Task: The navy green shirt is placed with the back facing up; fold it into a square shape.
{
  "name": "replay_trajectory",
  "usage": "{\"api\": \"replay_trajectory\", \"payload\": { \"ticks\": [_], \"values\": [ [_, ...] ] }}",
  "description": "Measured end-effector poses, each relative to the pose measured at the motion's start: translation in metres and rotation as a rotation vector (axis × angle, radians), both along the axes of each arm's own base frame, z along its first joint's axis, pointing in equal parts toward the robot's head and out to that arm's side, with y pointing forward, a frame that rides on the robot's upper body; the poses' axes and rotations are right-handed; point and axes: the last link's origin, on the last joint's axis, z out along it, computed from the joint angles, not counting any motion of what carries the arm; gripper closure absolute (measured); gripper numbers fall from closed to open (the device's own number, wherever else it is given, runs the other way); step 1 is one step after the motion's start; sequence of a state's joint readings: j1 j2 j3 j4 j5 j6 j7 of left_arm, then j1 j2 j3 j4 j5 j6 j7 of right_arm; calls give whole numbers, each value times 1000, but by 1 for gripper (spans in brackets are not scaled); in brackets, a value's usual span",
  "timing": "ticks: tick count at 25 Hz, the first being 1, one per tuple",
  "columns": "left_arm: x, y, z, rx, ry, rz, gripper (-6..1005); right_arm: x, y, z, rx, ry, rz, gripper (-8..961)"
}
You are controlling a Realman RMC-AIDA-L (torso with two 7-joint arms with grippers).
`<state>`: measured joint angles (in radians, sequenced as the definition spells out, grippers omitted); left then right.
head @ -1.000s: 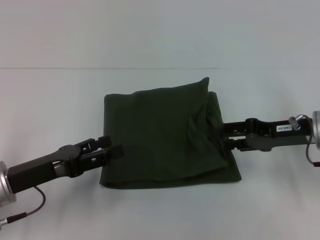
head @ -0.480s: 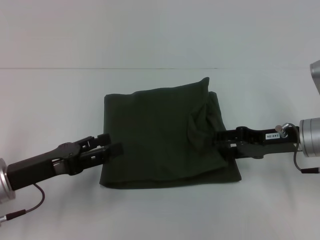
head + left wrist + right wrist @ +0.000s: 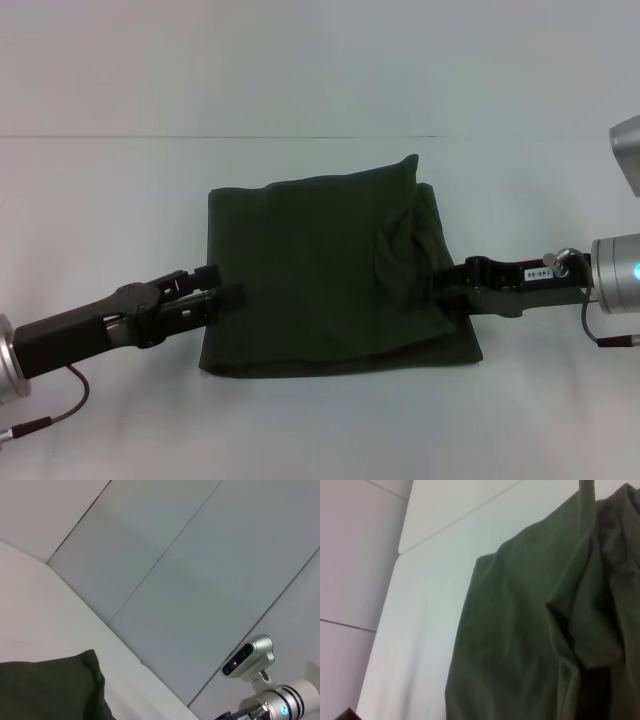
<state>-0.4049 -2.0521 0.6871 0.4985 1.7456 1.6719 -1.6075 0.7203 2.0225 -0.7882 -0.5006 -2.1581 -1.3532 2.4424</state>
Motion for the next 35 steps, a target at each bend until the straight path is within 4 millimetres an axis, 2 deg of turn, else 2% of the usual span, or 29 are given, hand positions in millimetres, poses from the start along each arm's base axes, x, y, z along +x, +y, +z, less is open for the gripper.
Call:
{"api": "replay_trajectory", "payload": {
  "ticks": [9,14,19,28,35],
  "values": [
    [0,0,0,1,-2,1,81,-2,0,-2,-6,-7,11,582],
    [0,0,0,2,-2,0,81,-2,0,-2,-4,-6,10,823],
    [0,0,0,1,-2,0,81,3,-5,1,-1,15,9,904],
    [1,0,0,1,-5,-1,81,24,-28,0,40,97,-30,931],
    [2,2,-1,0,-2,-7,81,33,-37,-6,60,113,-57,930]
  ]
}}
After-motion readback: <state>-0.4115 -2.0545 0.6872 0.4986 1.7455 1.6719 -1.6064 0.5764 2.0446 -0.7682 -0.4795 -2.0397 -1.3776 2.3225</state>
